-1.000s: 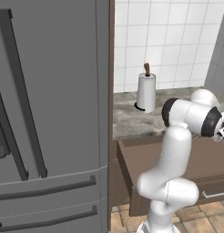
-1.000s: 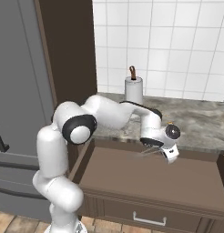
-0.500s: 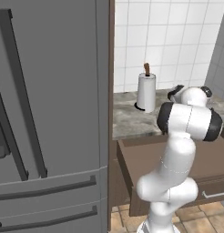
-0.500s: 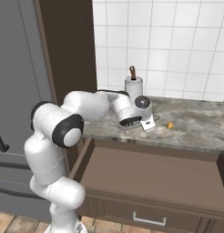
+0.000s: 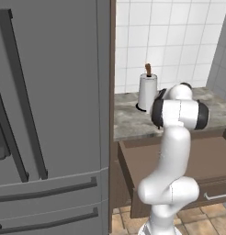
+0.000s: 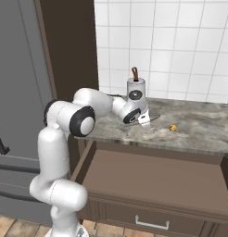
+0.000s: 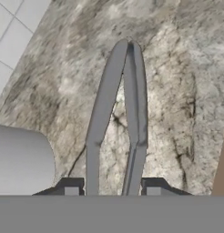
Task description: Pick the tongs from the drawer and place it on the counter.
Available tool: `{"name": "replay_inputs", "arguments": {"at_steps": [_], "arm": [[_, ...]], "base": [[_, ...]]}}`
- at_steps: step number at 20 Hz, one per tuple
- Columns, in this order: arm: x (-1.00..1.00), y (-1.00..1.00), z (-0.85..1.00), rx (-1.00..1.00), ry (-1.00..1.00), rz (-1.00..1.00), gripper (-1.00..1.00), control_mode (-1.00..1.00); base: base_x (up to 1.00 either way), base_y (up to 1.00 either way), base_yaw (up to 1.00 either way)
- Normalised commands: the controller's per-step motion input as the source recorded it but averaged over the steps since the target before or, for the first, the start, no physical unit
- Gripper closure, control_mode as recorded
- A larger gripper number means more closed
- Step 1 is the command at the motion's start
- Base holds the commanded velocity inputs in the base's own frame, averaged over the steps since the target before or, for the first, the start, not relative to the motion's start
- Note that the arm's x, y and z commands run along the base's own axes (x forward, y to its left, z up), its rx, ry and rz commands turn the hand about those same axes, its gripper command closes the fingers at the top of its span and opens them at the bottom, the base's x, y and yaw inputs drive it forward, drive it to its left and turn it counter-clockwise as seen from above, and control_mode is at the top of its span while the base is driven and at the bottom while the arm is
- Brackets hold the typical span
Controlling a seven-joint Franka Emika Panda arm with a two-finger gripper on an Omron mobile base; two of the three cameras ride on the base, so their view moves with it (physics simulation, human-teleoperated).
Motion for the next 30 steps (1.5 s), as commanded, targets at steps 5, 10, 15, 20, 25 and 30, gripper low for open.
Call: {"name": "replay_inputs", "arguments": {"at_steps": [5, 10, 15, 20, 25, 30], "arm": [[0.24, 0.00, -0.38, 0.00, 0.02, -0.11, 1.00, -1.00], [0.00, -0.02, -0.24, 0.00, 0.00, -0.03, -1.00, -1.00], [0.00, -0.07, -0.01, 0.01, 0.00, 0.00, -1.00, -1.00], [-0.02, 0.00, 0.11, 0.04, -0.13, 0.00, -1.00, -1.00], [-0.38, 0.04, 0.89, 0.06, -0.32, 0.01, -1.00, -1.00], [-0.91, 0.25, 0.80, -0.01, -0.35, 0.10, -1.00, -1.00]], "base": [[0.00, 0.00, 0.00], [0.00, 0.00, 0.00], [0.00, 0.00, 0.00], [0.00, 0.00, 0.00], [0.00, 0.00, 0.00], [0.00, 0.00, 0.00]]}}
